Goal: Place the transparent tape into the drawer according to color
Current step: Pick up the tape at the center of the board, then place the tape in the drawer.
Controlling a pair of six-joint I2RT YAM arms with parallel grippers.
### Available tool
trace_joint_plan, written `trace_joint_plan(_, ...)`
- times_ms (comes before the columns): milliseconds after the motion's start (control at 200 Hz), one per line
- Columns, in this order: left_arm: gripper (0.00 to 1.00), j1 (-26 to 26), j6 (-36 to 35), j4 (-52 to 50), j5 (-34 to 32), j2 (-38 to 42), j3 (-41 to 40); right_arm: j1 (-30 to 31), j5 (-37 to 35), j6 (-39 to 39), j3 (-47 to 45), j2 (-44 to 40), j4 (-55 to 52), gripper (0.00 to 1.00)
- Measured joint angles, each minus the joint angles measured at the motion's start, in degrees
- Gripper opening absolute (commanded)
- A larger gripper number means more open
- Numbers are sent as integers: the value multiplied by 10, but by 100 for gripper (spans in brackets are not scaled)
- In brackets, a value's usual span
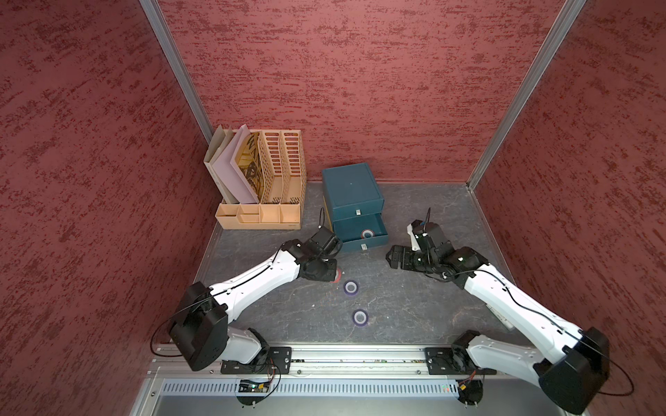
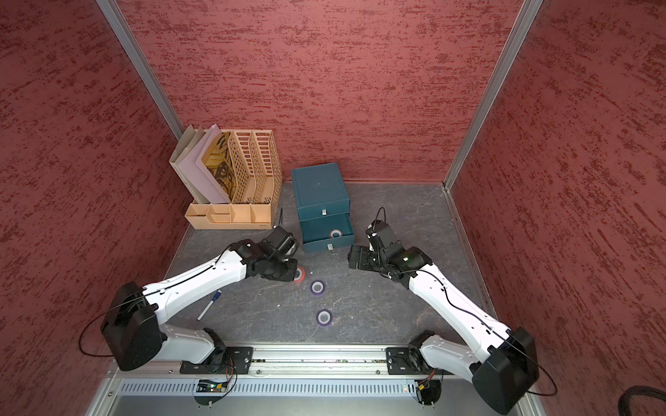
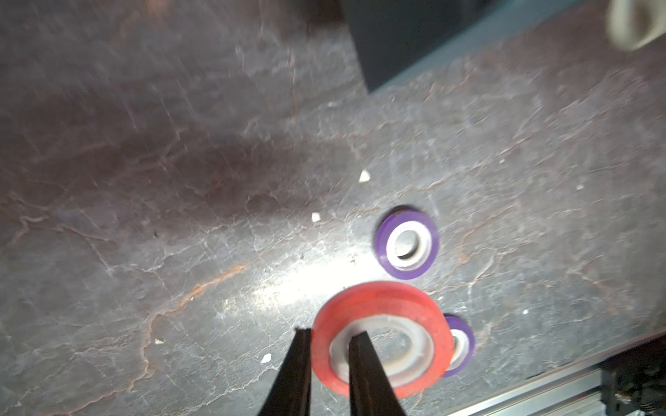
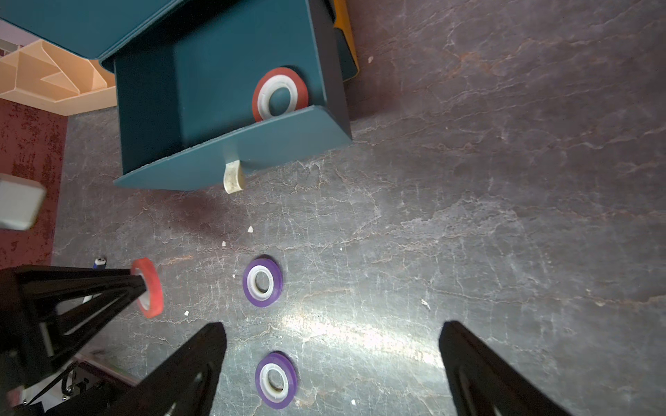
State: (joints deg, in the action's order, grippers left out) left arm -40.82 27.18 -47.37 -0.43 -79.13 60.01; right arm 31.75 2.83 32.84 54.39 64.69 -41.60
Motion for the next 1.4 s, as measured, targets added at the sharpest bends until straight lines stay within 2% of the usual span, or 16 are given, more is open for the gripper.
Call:
trace_joint_plan(255,0,2,-31,19,-46,17,64,-2,0,8,-9,-9,2,98)
trace_joint_plan(541,0,7,-78,96,-94,-38,131,-5,0,10,-9,-17,3,99)
trace_joint_plan(731,0,6,-101,146,-121,-87,140,-7,0,13,-9,-23,3,99)
trace_joint_plan(937,0,4,-116,178,-146,-105,140,-7,0,14,-9,-28,3,98)
trace_joint_plan(977,10,3,-117,183,-150,-108,140,-7,0,14,-9,-28,3,98)
trace_joint_plan(1067,41,2,-124,189,-153,-115,140,-7,0,15,-9,-28,4,99)
trace_joint_plan(1102,47,2,-126,191,-154,-116,140,-7,1,15,-9,-27,5,99)
trace_joint_plan(1242,54,-1,-127,200,-162,-117,140,-7,6,15,-9,-23,13,98)
trace_joint_plan(1398,58,-3,-127,204,-163,-115,140,-7,11,15,-9,-16,15,98)
